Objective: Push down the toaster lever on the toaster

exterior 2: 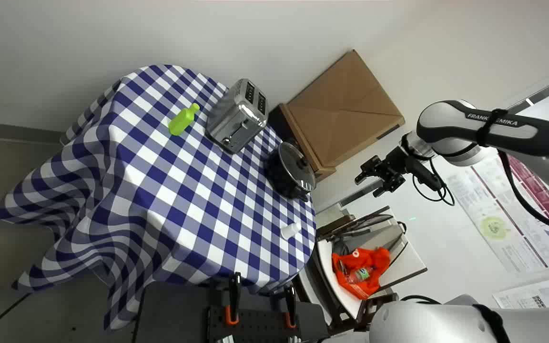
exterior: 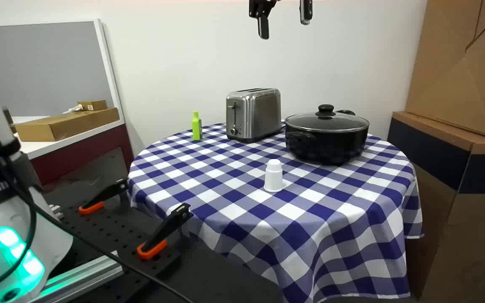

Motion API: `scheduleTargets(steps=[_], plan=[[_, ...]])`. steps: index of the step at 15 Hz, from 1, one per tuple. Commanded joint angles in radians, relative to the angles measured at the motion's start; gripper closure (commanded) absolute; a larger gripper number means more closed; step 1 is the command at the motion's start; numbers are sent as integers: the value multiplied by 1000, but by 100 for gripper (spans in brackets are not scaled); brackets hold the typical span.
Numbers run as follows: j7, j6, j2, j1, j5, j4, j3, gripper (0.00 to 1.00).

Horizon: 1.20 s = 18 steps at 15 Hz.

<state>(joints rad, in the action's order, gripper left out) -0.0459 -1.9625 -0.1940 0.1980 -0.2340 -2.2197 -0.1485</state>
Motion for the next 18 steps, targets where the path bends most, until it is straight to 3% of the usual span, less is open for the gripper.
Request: scheduleTargets(steps=[1, 8, 9, 11, 18], plan=[[1, 2, 0, -8, -1, 2, -8, 0], [35, -24, 2, -11, -5, -14, -3, 2], [31, -36, 10, -21, -7, -18, 6, 26], [46, -82, 26, -45, -24, -27, 34, 31], [68, -284, 145, -163, -78, -3, 157, 84]])
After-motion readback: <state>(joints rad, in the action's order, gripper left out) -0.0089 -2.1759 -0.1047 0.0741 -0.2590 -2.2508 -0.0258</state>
